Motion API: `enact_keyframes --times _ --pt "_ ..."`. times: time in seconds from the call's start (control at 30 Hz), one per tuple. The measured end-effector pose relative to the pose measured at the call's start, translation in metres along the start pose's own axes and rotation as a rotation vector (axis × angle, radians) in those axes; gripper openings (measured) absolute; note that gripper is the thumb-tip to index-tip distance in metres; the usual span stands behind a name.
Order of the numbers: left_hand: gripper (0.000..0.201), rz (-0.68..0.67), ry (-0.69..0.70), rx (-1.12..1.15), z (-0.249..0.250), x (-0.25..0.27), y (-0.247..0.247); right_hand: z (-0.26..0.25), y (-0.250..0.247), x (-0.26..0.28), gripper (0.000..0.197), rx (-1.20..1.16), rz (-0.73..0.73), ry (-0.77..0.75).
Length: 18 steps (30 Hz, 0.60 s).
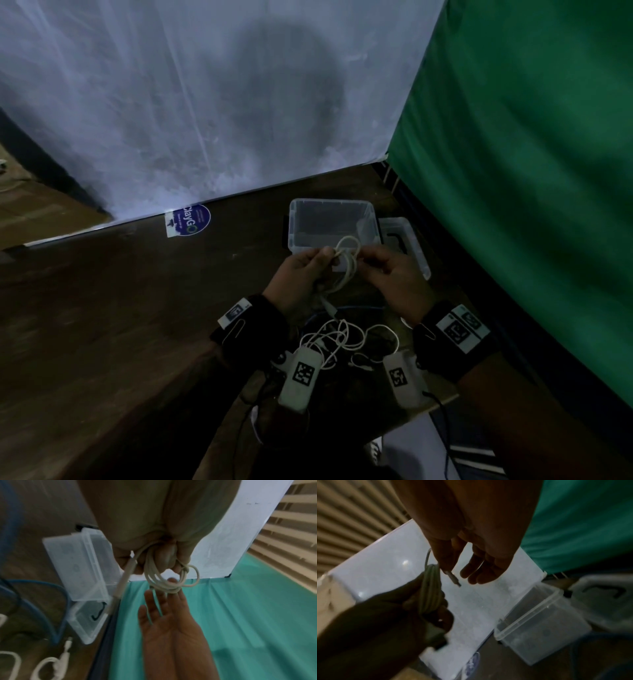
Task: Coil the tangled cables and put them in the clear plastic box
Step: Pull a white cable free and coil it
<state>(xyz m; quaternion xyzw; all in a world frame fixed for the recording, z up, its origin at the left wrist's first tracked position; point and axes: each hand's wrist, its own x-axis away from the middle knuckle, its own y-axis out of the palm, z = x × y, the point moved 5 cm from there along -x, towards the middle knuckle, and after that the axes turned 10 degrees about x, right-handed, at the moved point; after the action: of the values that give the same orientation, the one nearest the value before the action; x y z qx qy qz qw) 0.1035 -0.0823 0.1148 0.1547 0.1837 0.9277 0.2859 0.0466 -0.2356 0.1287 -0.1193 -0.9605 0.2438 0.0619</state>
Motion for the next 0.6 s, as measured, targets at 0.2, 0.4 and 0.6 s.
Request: enact_keyframes --times 0.2,0.4,0.6 --pt "0.03 0.013 -0.011 -0.001 0.008 -0.011 0.002 -0.007 0.014 0.001 0.018 -0.589 0.012 0.223" --pt "0.026 0.019 0.002 -0.013 0.003 -0.011 0.002 -0.017 0.015 0.007 0.069 -0.244 -0.134 -0.009" --pt "0.027 0.06 0.02 0.006 -0.001 -0.011 0.001 -0.017 0.019 0.008 0.075 -0.153 -0.083 -0.073"
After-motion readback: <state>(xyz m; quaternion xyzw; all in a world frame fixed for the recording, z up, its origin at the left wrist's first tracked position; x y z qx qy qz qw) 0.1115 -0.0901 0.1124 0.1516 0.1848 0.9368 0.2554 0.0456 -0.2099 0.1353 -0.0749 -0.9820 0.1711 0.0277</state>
